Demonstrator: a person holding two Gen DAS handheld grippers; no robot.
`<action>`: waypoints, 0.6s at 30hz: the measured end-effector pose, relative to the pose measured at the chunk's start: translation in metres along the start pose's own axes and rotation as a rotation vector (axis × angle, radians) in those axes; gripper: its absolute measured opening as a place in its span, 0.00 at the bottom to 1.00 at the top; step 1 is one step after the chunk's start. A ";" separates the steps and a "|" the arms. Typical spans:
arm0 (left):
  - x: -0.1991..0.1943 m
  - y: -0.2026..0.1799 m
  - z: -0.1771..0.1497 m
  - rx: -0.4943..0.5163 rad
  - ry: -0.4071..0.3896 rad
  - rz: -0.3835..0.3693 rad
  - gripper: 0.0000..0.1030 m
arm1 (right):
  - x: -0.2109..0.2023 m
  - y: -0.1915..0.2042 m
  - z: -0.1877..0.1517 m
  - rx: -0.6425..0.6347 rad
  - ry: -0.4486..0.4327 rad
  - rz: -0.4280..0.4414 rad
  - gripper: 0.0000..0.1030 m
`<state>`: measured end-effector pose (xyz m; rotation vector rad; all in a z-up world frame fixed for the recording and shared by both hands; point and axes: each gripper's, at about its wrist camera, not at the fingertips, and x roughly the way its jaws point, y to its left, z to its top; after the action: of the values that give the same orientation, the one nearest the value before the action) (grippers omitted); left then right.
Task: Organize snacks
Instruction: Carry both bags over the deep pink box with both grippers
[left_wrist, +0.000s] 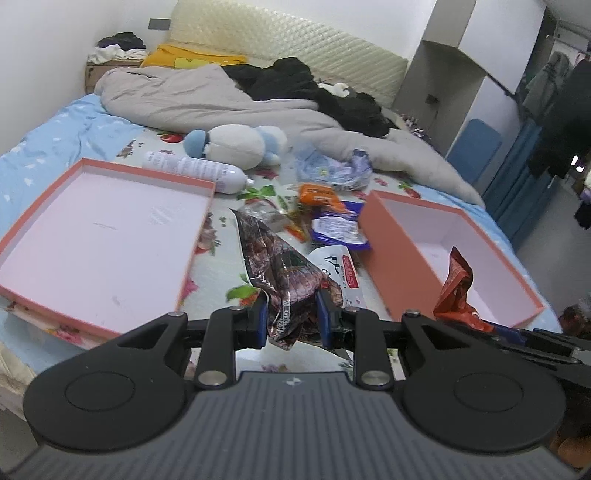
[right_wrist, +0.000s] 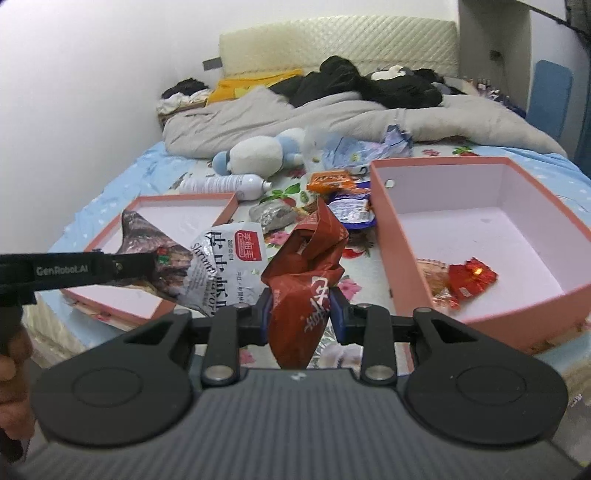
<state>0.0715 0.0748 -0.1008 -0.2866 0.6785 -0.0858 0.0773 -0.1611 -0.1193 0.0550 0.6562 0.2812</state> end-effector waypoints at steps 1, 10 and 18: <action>-0.005 -0.003 -0.002 -0.001 -0.002 -0.006 0.29 | -0.006 0.000 -0.001 -0.003 -0.009 -0.006 0.33; -0.016 -0.041 -0.010 0.036 0.032 -0.100 0.29 | -0.038 -0.020 -0.007 0.019 -0.040 -0.077 0.34; 0.008 -0.084 0.006 0.088 0.038 -0.177 0.29 | -0.046 -0.051 -0.006 0.058 -0.053 -0.132 0.34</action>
<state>0.0825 -0.0060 -0.0766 -0.2607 0.6844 -0.2902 0.0516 -0.2229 -0.1038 0.0738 0.6127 0.1331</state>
